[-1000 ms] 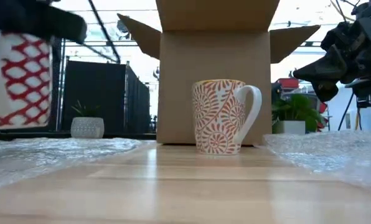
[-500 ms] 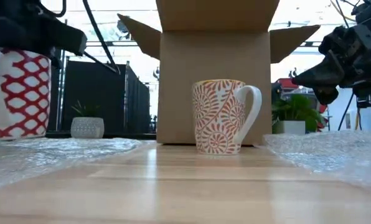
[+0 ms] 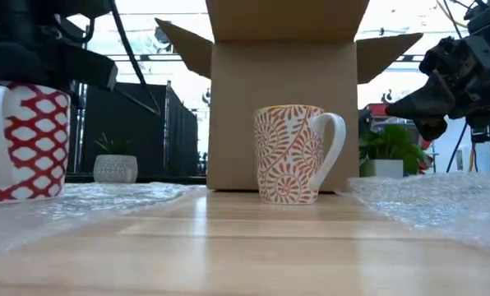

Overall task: Wrap mug
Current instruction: Wrap the red mug with the bubble wrap

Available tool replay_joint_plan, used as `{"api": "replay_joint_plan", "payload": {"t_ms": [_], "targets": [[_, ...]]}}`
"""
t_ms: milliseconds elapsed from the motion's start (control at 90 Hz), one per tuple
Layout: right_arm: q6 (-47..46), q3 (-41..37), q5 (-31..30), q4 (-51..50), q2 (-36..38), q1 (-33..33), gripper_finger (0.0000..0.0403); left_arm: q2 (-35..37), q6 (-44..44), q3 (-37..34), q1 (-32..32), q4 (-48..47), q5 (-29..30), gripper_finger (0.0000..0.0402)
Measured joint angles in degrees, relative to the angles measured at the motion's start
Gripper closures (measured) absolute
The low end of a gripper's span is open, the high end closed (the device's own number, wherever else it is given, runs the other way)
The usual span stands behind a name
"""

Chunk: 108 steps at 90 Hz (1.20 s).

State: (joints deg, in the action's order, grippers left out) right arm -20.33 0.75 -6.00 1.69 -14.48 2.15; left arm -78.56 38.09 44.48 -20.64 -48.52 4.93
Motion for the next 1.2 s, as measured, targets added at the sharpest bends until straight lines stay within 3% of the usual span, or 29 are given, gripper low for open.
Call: {"api": "replay_joint_plan", "payload": {"t_ms": [200, 444, 778, 956, 1200], "targets": [[0.01, 0.0, 0.02, -0.01, 0.0, 0.01, 0.0403, 0.0, 0.14, -0.01, 0.0, 0.7, -0.14, 0.039], [0.01, 0.0, 0.02, -0.02, 0.0, 0.0, 0.0403, -0.07, 0.11, -0.01, 0.0, 0.64, -0.22, 0.0359], [0.01, 0.0, 0.07, -0.02, 0.0, 0.0, 0.0403, -0.07, -1.13, 2.43, 0.0, -1.02, -0.41, 0.0276], [0.73, 0.0, 0.04, 0.0, 0.0, 0.01, 0.0403, -0.07, -1.57, 6.33, 0.0, -6.47, -0.5, 0.0241], [2.13, 0.36, -2.87, 0.62, 0.01, 0.02, 0.0376, 1.25, -1.36, 15.62, -0.11, -18.97, -0.17, 0.0235]]}}
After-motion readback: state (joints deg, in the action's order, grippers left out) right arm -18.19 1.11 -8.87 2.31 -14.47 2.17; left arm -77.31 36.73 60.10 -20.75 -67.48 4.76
